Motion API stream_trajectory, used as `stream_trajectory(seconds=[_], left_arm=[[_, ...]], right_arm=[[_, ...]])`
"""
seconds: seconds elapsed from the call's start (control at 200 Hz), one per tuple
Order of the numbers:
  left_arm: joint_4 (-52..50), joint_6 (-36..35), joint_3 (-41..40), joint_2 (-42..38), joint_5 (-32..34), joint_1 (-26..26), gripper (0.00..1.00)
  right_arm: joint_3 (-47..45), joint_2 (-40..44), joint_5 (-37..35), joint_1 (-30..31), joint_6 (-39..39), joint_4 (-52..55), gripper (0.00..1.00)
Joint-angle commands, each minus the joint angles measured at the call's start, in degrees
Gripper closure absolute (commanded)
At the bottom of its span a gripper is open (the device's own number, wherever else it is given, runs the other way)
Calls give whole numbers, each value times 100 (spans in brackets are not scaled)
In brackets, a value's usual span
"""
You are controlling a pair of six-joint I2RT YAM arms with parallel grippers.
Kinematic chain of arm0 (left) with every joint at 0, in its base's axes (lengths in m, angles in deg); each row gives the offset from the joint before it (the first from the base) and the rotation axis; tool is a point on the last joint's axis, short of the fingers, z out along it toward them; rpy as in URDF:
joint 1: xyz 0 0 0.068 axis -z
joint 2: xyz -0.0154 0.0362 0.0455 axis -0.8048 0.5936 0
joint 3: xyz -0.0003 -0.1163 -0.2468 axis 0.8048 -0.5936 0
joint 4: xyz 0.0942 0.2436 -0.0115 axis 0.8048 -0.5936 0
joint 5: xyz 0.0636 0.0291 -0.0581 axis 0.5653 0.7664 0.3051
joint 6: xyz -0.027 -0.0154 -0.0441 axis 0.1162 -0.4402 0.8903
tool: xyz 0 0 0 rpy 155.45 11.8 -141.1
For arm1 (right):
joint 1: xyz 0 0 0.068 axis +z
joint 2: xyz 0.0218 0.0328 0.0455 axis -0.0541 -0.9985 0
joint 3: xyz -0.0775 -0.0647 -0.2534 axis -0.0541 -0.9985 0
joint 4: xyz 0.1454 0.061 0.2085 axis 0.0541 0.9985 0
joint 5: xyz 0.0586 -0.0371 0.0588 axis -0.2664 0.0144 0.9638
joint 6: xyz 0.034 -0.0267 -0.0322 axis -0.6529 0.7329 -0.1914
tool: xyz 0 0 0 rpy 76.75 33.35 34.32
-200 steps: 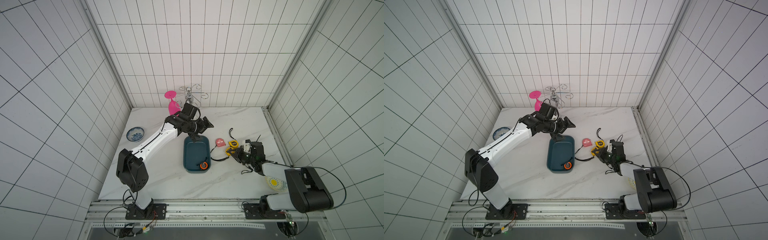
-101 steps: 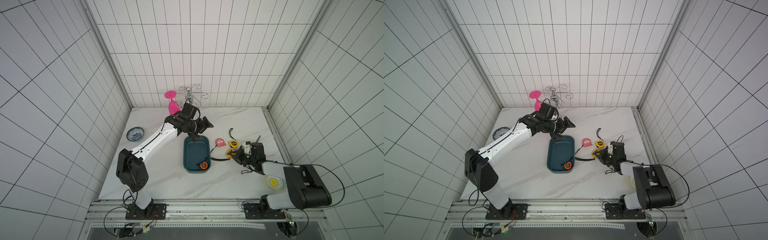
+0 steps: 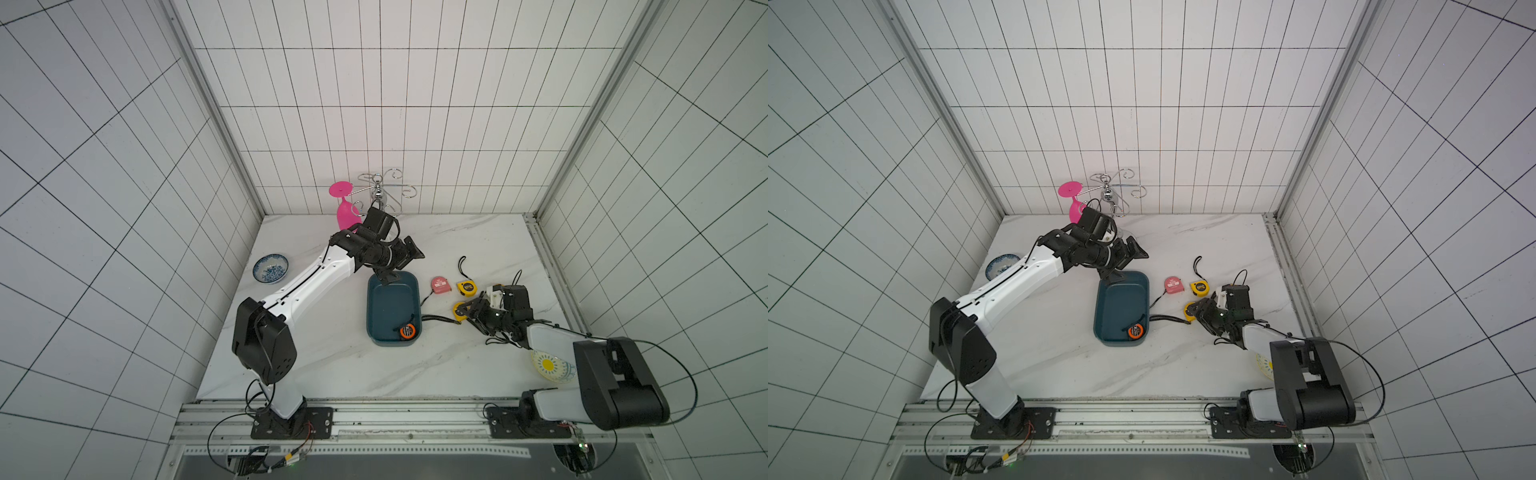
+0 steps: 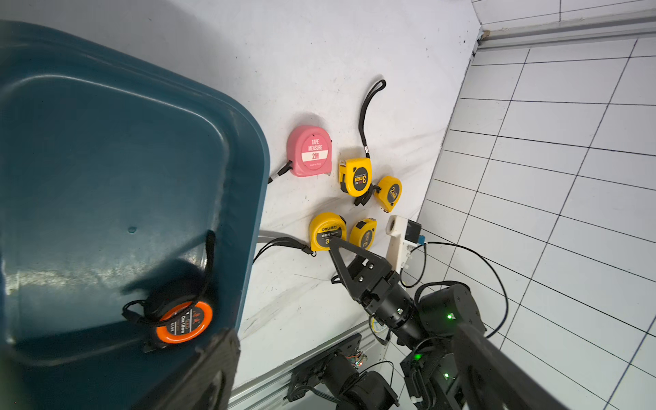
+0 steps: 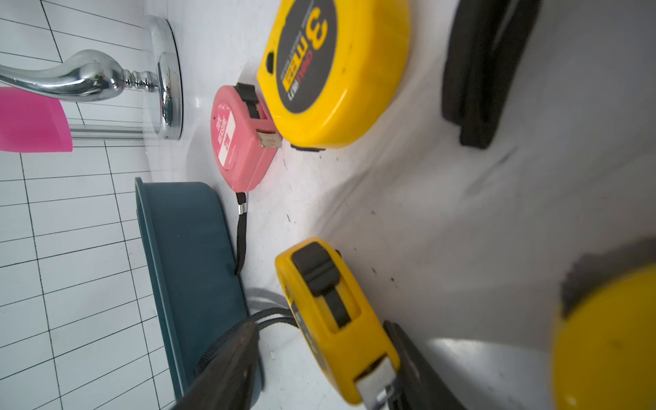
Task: Take the tape measure out of the storage box
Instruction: Place the tape measure at the center of the board, then pick up the tape measure from the storage box.
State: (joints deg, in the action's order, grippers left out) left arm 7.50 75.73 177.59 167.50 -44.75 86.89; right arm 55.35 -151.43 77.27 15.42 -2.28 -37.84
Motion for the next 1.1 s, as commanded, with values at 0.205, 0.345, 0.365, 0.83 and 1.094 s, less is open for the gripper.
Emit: stream_trajectory(seconds=[0.205,0.345,0.365,0.83,1.094], left_arm=[[-1023,-1522,-402,-237,756,-38,2],[-1212,-2048,-705,-293,948,-36,2],[-1238,-2130,-738,-301,967,-34,2],[-1454,-3817,-1262,81,1324,450,3],[-1229,-4117,-1421,299,1473,964,3]], right_arm=[[351,626,-339,-54,224,1123,22],[484,948,-411,-56,240,1444,15],[508,992,-432,-52,252,1504,14],[1081,1248,-463,-53,431,2186,0],[1075,1318,-541,-54,452,2300,1]])
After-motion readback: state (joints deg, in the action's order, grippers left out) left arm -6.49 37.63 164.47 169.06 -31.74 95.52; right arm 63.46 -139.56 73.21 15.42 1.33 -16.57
